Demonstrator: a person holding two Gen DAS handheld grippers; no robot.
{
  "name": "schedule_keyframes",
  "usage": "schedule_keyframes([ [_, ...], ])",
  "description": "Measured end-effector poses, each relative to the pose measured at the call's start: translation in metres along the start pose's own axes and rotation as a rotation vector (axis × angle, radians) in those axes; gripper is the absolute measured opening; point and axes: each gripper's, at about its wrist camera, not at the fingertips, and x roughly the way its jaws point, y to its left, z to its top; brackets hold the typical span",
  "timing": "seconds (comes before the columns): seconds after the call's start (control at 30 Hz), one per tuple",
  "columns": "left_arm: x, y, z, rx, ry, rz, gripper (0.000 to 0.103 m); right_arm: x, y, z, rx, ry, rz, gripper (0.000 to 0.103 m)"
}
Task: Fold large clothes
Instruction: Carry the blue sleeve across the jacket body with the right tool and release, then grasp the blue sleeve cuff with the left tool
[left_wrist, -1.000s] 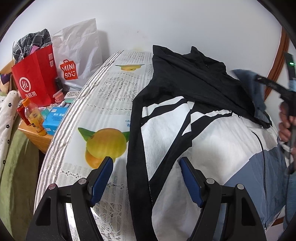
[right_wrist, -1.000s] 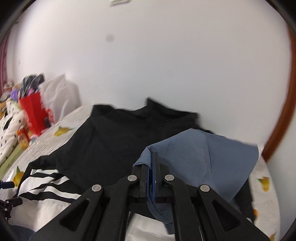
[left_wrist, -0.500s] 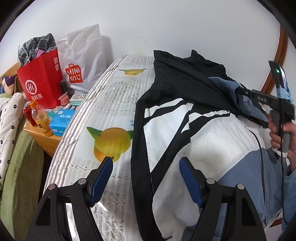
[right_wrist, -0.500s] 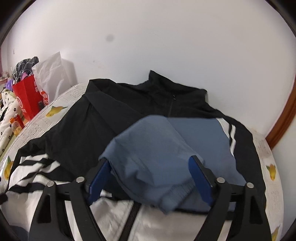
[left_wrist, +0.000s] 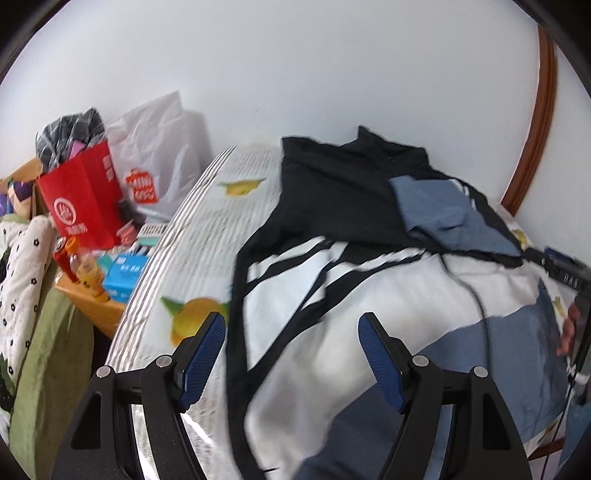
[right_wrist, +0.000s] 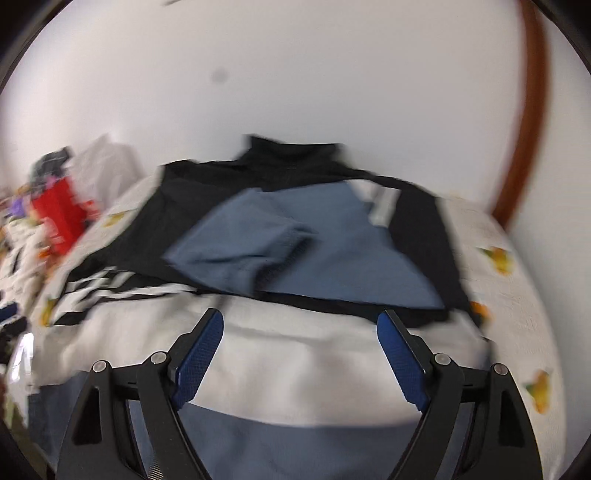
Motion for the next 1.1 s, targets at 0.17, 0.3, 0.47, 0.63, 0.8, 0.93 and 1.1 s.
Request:
schedule_keyframes([
  [0.17, -0.003, -0.041, 0.024, 0.047, -0.006, -0.036, 0.073, -0.019, -0.057, -0.011, 0.081, 0.040, -0.069, 0.083],
  [0.3, 0.007, -0.085, 0.049, 0.109, 0.010, -0.037, 0.073, -0.031, -0.096, -0.013, 0.100, 0.044, -0.101, 0.073],
  [0.47, 0.025, -0.135, 0.069, 0.179, 0.014, -0.058, 0.073, -0.037, -0.128, -0.013, 0.088, 0.037, -0.145, 0.066],
  [0.63, 0.053, -0.184, 0.080, 0.225, 0.037, -0.073, 0.073, -0.036, -0.158, -0.014, 0.088, 0.017, -0.148, 0.066],
  [0.8, 0.081, -0.219, 0.085, 0.257, 0.060, -0.080, 0.073, -0.033, -0.183, -0.019, 0.100, -0.010, -0.171, 0.066],
  [0.93, 0.105, -0.239, 0.088, 0.273, 0.080, -0.070, 0.073, -0.032, -0.200, -0.023, 0.116, -0.028, -0.178, 0.060],
  [1.1, 0.138, -0.252, 0.088, 0.264, 0.131, -0.078, 0.073, -0.029, -0.215, -0.026, 0.129, -0.040, -0.176, 0.057],
])
